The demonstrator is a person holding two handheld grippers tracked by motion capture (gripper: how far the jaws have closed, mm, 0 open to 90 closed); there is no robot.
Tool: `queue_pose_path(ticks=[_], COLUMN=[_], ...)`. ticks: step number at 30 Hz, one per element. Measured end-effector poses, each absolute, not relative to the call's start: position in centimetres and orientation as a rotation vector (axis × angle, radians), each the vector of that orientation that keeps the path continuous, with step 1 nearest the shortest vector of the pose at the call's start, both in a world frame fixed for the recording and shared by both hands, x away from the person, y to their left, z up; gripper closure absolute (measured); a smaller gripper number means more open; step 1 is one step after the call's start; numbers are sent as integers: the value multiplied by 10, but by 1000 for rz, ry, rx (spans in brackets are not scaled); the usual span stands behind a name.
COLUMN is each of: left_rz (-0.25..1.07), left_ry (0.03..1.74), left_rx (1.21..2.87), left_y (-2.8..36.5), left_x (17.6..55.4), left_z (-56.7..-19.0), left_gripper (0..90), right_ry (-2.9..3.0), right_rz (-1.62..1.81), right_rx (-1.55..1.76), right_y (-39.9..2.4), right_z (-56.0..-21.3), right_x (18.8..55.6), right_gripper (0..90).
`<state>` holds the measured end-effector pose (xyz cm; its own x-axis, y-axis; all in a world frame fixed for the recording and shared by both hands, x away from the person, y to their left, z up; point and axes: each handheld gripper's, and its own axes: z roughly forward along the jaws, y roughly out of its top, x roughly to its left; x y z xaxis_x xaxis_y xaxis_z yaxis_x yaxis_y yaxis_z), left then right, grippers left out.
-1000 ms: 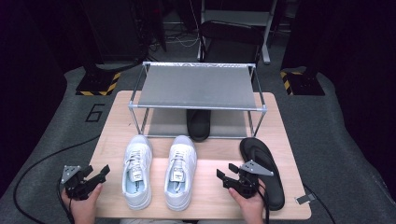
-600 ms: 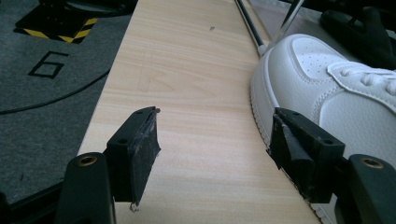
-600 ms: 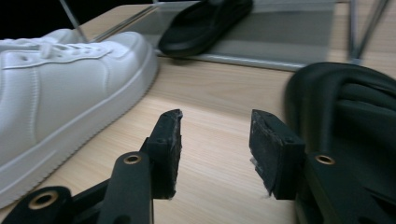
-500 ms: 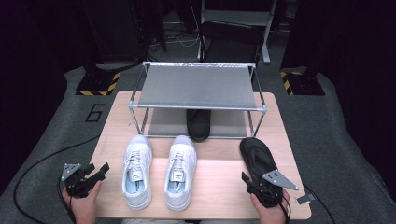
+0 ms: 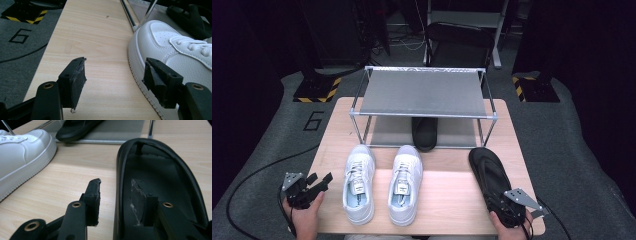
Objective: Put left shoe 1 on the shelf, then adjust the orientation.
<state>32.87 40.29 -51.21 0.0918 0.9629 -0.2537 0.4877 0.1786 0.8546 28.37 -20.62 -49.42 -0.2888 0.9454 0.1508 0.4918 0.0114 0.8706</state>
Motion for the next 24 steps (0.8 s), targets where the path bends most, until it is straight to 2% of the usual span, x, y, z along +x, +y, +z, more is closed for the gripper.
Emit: queue_pose_path(ticks=[6,10,11,13,16,24], left_rz=[649,653,655,652,657,660], left_ry=[1532,1530,1530,1531,1530,1538], left_rx=[1442,1437,1437,1439,1432,1431], left_y=[404,404,404,403,403,406], left_x=[328,328,328,328,327,325], left_z=[-512,-512,-512,-512,-512,-512], left_gripper=[337,337,337,337,338,338], right_ry=[1823,1853,1853,1853,1851,1872], right_rz=[1217,1171,1171,1167,1140,1228], right_rx=[1495,1511,1511,1521,1513,1547], right_y=[-207,-207,-207,-206,-204,-198], right_z=[-497,-502,-502,-504,-504,-503], right_x=[286,292,292,296,297,297], right_gripper=[597,707,707,809,845,848])
